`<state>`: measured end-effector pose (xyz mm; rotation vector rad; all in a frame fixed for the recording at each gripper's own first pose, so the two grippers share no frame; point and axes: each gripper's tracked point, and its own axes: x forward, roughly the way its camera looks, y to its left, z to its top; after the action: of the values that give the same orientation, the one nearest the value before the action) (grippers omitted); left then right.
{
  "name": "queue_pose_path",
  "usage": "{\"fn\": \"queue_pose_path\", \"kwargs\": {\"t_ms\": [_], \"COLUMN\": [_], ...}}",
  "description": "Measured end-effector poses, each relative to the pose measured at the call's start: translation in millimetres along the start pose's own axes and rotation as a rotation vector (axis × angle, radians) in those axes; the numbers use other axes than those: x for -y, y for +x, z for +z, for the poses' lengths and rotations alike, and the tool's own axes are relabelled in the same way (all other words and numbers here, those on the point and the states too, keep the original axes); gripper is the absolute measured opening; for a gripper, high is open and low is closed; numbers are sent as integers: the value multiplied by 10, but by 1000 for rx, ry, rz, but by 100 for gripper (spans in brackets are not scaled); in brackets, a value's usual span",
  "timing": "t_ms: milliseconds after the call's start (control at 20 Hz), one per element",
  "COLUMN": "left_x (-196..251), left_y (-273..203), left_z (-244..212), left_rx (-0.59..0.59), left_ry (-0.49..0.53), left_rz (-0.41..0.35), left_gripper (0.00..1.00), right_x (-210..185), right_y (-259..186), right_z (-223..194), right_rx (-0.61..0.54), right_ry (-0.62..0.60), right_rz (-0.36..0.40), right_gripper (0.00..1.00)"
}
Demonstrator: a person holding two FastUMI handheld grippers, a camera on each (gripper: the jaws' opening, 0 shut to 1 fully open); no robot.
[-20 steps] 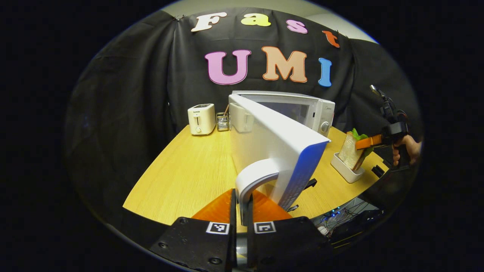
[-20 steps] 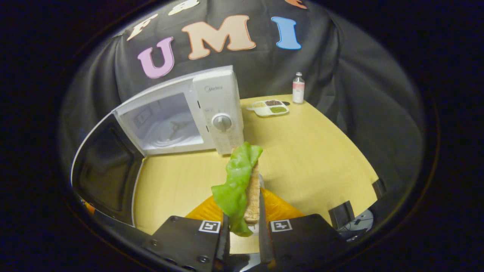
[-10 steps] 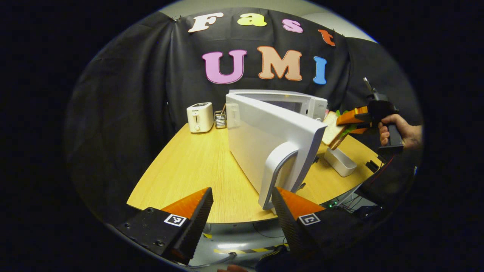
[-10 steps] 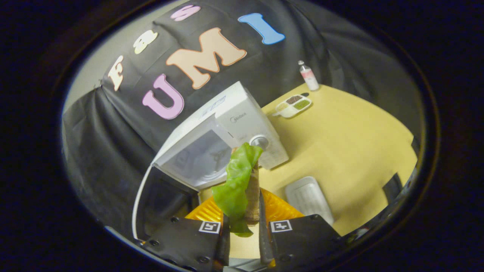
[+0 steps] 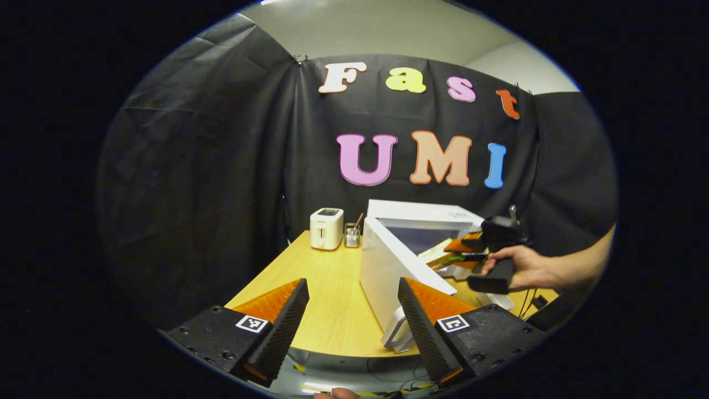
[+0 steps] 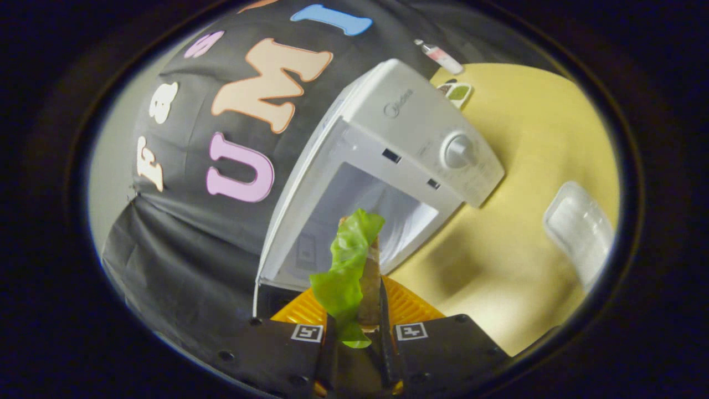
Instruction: Open the microwave oven with the left hand, put the food in, and close the microwave oven.
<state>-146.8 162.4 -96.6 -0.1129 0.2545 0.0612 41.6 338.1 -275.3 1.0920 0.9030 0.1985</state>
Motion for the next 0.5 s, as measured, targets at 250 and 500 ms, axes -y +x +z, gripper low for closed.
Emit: {"fn": "queue_pose_path", "kwargs": {"t_ms": [250,500], "left_x": [370,658], "left_y": [-78,-198], "left_z": [63,61], "left_rx": [-19,-72], "left_ry": [-23,-144], "left_rz": [-36,-90], "left_gripper": [96,95], "right_x": [30,83], "right_y": [593,994], "right_z": [-54,38], "right_rx": [76,172], "right_ry": [101,177], "right_rz": [-27,-52], "right_gripper": [33,33]}}
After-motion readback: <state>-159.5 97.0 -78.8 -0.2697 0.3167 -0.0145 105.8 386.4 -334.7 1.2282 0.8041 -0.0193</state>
